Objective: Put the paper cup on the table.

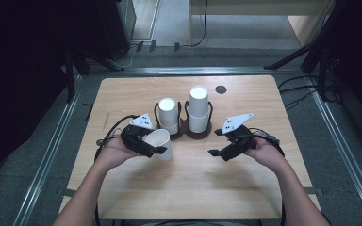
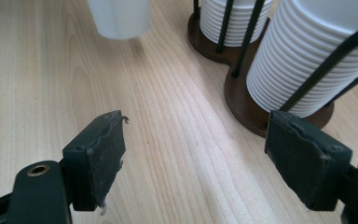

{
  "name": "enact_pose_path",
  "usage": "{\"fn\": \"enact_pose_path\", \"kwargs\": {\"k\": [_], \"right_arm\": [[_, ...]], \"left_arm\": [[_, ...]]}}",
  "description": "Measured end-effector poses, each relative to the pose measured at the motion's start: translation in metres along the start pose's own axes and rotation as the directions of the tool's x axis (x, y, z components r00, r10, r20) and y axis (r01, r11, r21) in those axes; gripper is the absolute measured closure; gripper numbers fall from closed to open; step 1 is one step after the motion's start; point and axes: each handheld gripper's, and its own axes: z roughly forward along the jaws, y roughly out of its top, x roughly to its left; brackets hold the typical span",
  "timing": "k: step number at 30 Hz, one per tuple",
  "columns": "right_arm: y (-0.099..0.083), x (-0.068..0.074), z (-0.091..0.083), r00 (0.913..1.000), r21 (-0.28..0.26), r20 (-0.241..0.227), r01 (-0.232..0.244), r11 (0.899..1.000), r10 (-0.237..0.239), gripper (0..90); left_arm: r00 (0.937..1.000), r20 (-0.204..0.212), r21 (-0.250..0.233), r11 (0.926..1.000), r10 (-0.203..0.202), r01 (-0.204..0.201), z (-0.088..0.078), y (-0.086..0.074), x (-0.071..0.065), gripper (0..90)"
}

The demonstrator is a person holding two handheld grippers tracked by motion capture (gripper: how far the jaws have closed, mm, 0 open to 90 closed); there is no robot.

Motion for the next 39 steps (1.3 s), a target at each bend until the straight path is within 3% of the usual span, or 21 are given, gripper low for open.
{"fn": "enact_pose_path", "kwargs": {"k": [5, 22, 30, 39], "right_arm": [[0.0, -0.001, 0.001, 1.0, 0.008, 0.0, -0.006, 1.0, 0.006, 20.4], [-0.002, -0.004, 0.003, 1.0, 0.025, 0.008, -0.002, 1.0, 0.002, 20.4], [-0.005, -0.005, 0.004, 0.9999, 0.034, 0.005, -0.01, 0.999, 0.009, 20.5], [-0.008, -0.005, 0.006, 0.9999, 0.05, 0.009, -0.009, 0.999, 0.009, 20.5]], "left_arm": [[0.9992, -0.017, -0.015, 0.9992, -0.037, 0.037, -0.008, -0.007, 0.008, 26.9], [0.992, -0.089, -0.008, 0.996, -0.089, 0.089, -0.02, -0.022, 0.035, 26.5], [0.983, -0.105, -0.028, 0.9886, -0.15, 0.148, -0.027, -0.031, 0.054, 26.1], [0.9662, -0.164, -0.03, 0.98, -0.199, 0.197, -0.033, -0.039, 0.074, 25.7]]}}
